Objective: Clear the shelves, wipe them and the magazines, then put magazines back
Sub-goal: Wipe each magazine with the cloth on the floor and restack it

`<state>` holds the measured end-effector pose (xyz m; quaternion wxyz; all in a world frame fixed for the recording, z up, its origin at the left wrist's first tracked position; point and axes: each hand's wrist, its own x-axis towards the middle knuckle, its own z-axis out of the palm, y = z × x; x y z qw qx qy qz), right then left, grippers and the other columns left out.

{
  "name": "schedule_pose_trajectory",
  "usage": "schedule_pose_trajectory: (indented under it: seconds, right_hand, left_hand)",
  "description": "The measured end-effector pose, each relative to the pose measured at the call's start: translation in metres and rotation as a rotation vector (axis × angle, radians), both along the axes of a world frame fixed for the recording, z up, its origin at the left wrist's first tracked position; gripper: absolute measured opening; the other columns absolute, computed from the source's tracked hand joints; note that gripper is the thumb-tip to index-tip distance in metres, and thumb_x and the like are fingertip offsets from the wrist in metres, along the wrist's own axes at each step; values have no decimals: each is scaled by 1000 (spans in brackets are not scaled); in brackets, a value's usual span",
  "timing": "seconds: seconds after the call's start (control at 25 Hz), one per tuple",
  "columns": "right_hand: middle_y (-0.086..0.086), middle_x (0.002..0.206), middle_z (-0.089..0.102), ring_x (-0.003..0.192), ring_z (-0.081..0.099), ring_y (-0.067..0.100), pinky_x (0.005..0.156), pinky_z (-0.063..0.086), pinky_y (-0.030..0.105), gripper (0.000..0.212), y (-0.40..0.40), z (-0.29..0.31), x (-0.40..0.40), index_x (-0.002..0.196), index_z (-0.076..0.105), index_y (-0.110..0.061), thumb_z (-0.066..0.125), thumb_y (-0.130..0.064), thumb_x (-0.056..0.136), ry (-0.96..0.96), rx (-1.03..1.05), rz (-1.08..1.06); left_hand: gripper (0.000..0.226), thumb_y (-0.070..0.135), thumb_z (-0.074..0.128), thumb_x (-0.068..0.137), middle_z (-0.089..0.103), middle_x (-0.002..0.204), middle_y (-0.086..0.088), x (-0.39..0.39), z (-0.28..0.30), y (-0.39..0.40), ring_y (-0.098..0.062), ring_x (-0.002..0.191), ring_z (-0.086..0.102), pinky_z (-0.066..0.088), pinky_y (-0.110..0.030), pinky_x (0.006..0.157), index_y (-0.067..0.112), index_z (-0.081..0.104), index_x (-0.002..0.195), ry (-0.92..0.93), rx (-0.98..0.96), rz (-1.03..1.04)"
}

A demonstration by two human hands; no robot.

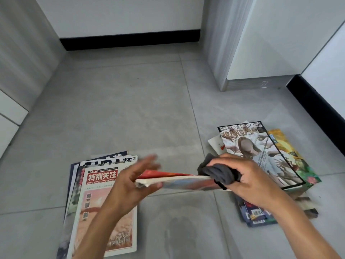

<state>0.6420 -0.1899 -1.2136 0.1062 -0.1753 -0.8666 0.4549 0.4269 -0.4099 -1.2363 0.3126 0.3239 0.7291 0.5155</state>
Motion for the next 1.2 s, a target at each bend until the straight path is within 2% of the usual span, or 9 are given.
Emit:
schedule_pose_trajectory:
  seconds: [0.08, 0.16, 0.28, 0.4, 0.48, 0.68, 0.96, 1.08, 1.2]
  right_hand:
    - [-19, 116, 62, 108, 63, 7, 91, 51, 33, 62, -1, 4, -3, 119, 66, -31, 66, 12, 74, -27, 111, 16]
    - [-22, 123, 57, 110, 60, 4, 91, 50, 33, 68, -13, 17, -16, 125, 59, -37, 63, 4, 71, -34, 248, 25]
    - [-15, 126, 56, 107, 61, 14, 90, 51, 32, 64, -44, 39, -45, 129, 58, -33, 57, -9, 70, 56, 391, 89]
    - [-9, 131, 55, 103, 61, 21, 90, 51, 32, 61, -56, 40, -51, 132, 56, -31, 56, -13, 73, 112, 496, 126]
    - [-10, 135, 51, 109, 61, 21, 94, 53, 37, 64, -42, 22, -34, 134, 51, -33, 56, -13, 73, 56, 505, 83]
    - [-21, 135, 45, 115, 58, 16, 85, 58, 41, 61, -15, 0, 5, 132, 49, -39, 61, -17, 76, -85, 441, -117]
    - [-8, 135, 51, 104, 59, 20, 90, 51, 32, 63, -69, 29, -49, 136, 50, -29, 63, -13, 76, 91, 545, 57]
    - [-15, 136, 48, 113, 59, 16, 94, 44, 25, 67, -41, 8, -23, 136, 49, -35, 70, -15, 75, 0, 492, 6]
    - [-24, 126, 58, 113, 61, 4, 95, 47, 22, 52, -27, 0, 10, 124, 57, -40, 77, -19, 81, -91, 81, -59]
  left_hand:
    - [33, 25, 84, 73, 76, 99, 6, 4, 2, 3, -10, 89, 70, 59, -31, 76, 51, 75, 92, -22, -47, -112]
    - [17, 29, 77, 77, 77, 92, 0, 13, 3, 8, -8, 78, 66, 57, -37, 69, 43, 77, 87, 23, -50, -80]
    - [19, 20, 70, 81, 70, 76, 23, 26, 10, 21, 11, 70, 56, 48, -27, 56, 39, 73, 80, 227, 34, -177]
    - [36, 1, 69, 76, 75, 77, 6, 18, 19, 20, 2, 74, 62, 51, -27, 58, 36, 76, 76, 184, 101, -164]
    - [45, -6, 76, 73, 76, 81, 12, 4, 25, 13, 1, 73, 68, 54, -19, 63, 39, 79, 79, 123, 97, -108]
    - [14, 23, 71, 72, 77, 81, 5, -11, 30, -2, -17, 72, 75, 60, -27, 59, 24, 76, 86, 31, 20, 36]
    - [7, 25, 77, 82, 75, 78, -12, 6, 23, 11, -15, 63, 65, 53, -32, 56, 20, 79, 86, 68, 75, -166]
    - [12, 21, 73, 78, 76, 78, -7, -12, 36, 1, -22, 66, 73, 62, -38, 62, 14, 79, 85, 26, -35, -86]
    - [20, 17, 72, 72, 76, 78, -10, -30, 45, -15, -29, 68, 74, 62, -40, 60, 4, 75, 88, -77, -91, -12]
